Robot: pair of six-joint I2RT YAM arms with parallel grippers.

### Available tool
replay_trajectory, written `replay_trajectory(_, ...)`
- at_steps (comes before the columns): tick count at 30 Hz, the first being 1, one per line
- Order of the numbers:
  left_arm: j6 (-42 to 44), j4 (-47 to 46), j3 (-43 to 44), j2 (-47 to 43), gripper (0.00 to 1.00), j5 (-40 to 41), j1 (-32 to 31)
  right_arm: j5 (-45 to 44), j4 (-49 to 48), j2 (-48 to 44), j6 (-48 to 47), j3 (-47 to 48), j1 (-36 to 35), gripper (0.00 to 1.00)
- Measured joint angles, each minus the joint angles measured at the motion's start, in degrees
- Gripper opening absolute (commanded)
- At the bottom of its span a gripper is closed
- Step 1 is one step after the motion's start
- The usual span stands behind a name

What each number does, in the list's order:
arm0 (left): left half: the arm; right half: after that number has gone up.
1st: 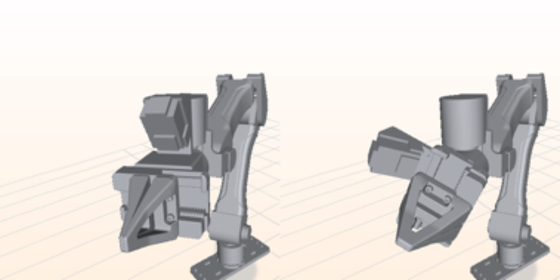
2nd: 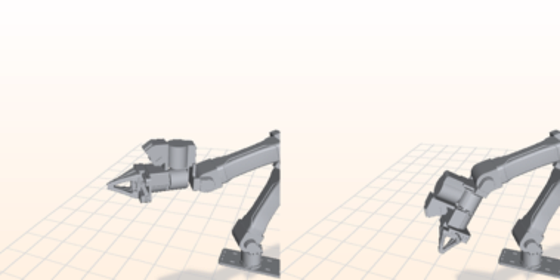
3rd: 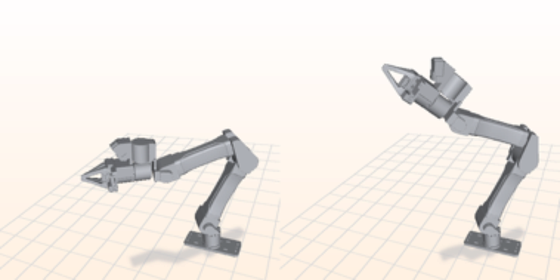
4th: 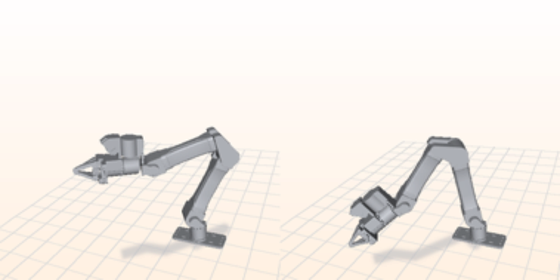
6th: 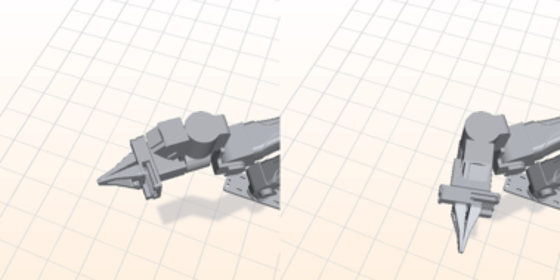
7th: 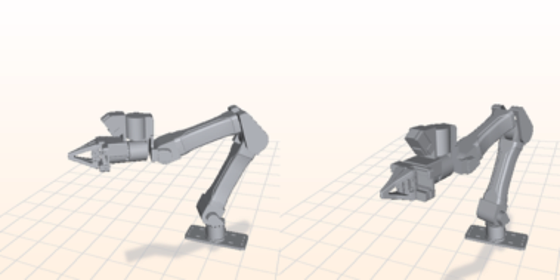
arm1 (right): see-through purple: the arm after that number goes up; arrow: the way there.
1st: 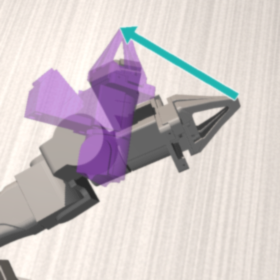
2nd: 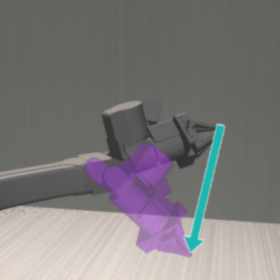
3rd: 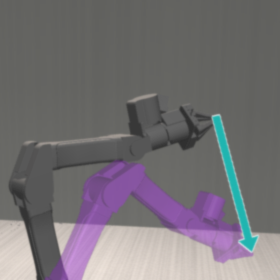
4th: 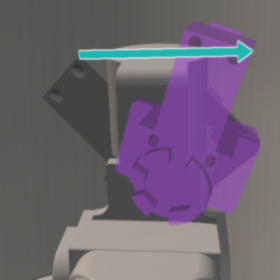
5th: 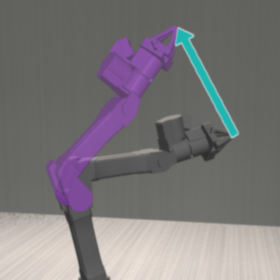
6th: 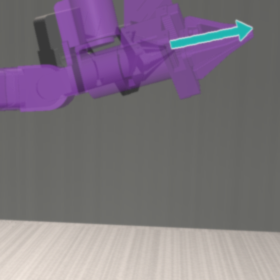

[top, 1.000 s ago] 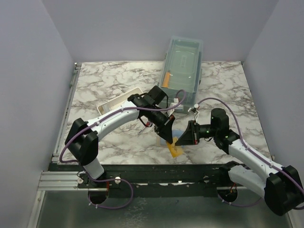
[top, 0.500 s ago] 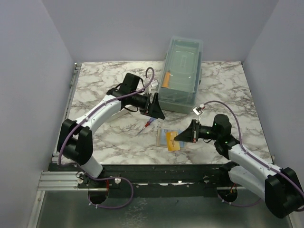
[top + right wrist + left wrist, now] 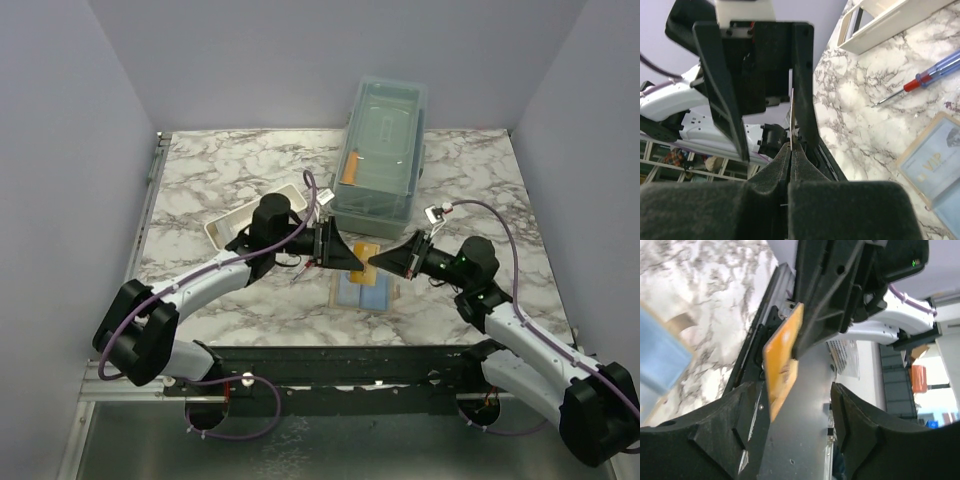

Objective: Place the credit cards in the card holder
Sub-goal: Insert the credit card into the card holder.

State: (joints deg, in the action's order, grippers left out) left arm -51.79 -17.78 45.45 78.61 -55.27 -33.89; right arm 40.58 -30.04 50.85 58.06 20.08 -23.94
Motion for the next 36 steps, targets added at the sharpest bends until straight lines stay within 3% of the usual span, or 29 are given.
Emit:
replay_trajectory(3,-2.5,-5.5,-0.5,-0.1,0.43,1.0,-3.4,-0.7,-0.5,0.0,0.5,0.7,0.0,0.00)
replay_trajectory(11,-6.7,-13.5,-2.8,-0.1,0.14,2.5,-4.4,-1.5,-2.5,-1.9,2.1,0.6,0.0,0.00)
replay_trajectory(13,-7.5,-14.7,-3.3,-0.1,0.00,2.6,-4.4,-1.6,-2.5,-2.3,2.2,0.6,0.0,0.00)
replay_trajectory(14,-7.6,-15.0,-3.3,-0.1,0.00,2.8,-4.4,-1.7,-2.6,-2.4,2.2,0.6,0.0,0.02)
replay_trajectory(19,-7.7,-15.9,-3.7,0.0,0.00,3.9,-4.4,-2.0,1.0,-2.2,0.2,1.4,0.0,0.35)
replay_trajectory(25,0.2,-2.7,-2.7,1.3,0.00,9.3,-3.9,-9.0,18.9,-4.4,-6.8,3.6,0.0,0.52)
replay_trajectory(28,5.6,7.4,0.4,4.2,0.00,12.6,-3.7,-13.1,27.5,-4.2,-10.8,3.7,0.0,0.51)
replay_trajectory(32,9.7,13.7,1.8,8.3,0.00,14.6,-3.6,-14.6,30.8,-0.3,-12.7,3.5,0.0,0.35)
replay_trajectory(36,10.1,14.3,1.1,11.9,0.00,14.9,-3.7,-14.8,30.9,5.9,-14.0,2.5,0.0,0.19)
